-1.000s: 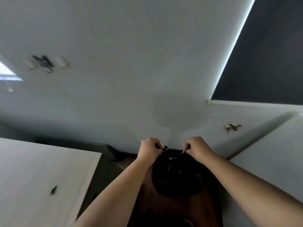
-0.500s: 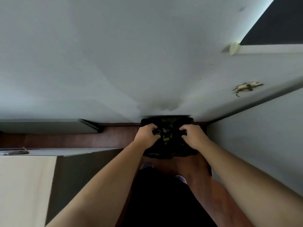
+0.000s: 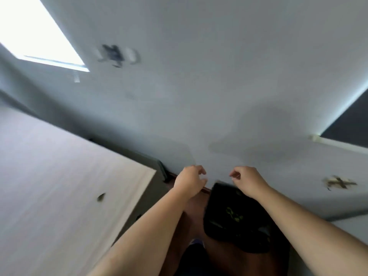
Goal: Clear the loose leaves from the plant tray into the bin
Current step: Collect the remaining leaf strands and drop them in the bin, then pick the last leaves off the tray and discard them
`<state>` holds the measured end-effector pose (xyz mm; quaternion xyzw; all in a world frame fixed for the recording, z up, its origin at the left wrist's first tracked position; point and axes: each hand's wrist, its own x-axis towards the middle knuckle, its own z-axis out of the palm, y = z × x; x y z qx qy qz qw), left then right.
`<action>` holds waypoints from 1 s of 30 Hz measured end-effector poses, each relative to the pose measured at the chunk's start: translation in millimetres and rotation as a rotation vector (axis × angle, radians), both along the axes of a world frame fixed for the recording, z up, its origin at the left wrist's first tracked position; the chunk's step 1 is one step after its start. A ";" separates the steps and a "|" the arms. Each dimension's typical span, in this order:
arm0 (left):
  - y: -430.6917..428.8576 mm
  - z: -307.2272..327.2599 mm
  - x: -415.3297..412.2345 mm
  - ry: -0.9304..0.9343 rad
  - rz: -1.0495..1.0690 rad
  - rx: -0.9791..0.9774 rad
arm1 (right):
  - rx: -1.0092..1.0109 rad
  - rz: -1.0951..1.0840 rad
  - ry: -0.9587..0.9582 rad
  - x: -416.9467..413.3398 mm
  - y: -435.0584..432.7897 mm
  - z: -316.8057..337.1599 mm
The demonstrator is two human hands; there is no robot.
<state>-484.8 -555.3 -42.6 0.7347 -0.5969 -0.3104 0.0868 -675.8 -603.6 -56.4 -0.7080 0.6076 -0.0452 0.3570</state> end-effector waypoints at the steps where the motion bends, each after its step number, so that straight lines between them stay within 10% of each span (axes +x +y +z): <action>1: 14.0 11.6 15.0 -0.013 0.049 -0.028 | -0.018 0.053 -0.012 18.6 3.2 10.4; 15: 268.1 76.8 231.0 -0.295 0.833 -0.081 | -0.142 0.703 -0.092 263.2 114.4 64.4; 30: 405.9 29.3 381.0 -0.427 1.031 0.138 | -0.232 0.592 0.116 386.7 150.2 11.7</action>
